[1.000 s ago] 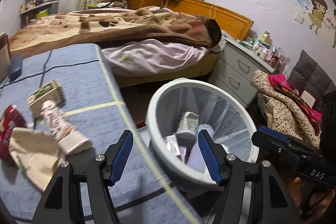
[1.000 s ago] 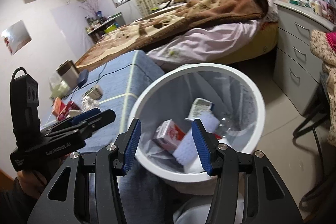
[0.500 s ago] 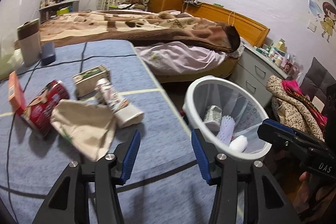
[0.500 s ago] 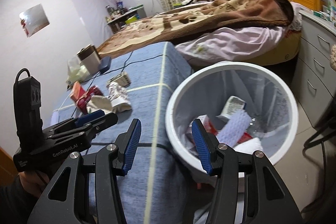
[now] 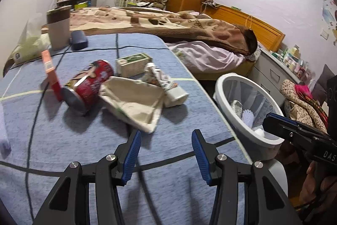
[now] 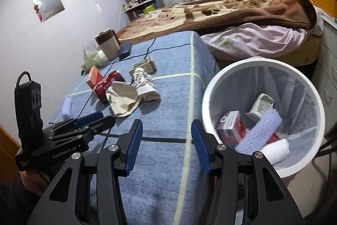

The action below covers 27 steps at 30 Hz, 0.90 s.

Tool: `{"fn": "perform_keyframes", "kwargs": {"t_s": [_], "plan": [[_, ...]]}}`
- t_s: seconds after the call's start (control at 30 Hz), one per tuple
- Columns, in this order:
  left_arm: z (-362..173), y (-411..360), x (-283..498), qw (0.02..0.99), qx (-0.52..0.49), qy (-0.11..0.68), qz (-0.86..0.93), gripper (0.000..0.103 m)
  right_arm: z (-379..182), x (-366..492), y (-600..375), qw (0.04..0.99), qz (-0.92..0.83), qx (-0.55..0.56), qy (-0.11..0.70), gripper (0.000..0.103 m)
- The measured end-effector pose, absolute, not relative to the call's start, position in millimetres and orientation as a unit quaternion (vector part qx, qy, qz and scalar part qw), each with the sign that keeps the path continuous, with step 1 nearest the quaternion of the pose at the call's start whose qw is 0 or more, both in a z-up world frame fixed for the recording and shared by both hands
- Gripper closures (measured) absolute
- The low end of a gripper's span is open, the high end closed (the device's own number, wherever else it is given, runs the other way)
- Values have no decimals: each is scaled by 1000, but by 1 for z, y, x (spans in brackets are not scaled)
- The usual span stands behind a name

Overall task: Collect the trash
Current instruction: 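Move both open tools back over the bed cover toward the can and paper cup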

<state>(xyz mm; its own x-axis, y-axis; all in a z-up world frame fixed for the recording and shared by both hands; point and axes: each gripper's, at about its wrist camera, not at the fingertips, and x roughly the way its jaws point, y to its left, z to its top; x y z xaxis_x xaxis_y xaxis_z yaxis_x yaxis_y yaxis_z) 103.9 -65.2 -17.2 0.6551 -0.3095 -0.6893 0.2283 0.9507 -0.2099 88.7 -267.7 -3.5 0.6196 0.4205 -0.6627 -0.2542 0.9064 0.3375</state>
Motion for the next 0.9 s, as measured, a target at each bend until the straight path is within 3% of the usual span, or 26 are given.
{"fn": "perform_keyframes", "kwargs": {"t_s": [0.7,0.9], "plan": [[-6,4,138,922,-60,374,-73,52,-8,124,-224,878,222,65,419,57],[-2,16,161,925,-51,371,-69,51,-9,137,-217,879,227,58,416,45]]}}
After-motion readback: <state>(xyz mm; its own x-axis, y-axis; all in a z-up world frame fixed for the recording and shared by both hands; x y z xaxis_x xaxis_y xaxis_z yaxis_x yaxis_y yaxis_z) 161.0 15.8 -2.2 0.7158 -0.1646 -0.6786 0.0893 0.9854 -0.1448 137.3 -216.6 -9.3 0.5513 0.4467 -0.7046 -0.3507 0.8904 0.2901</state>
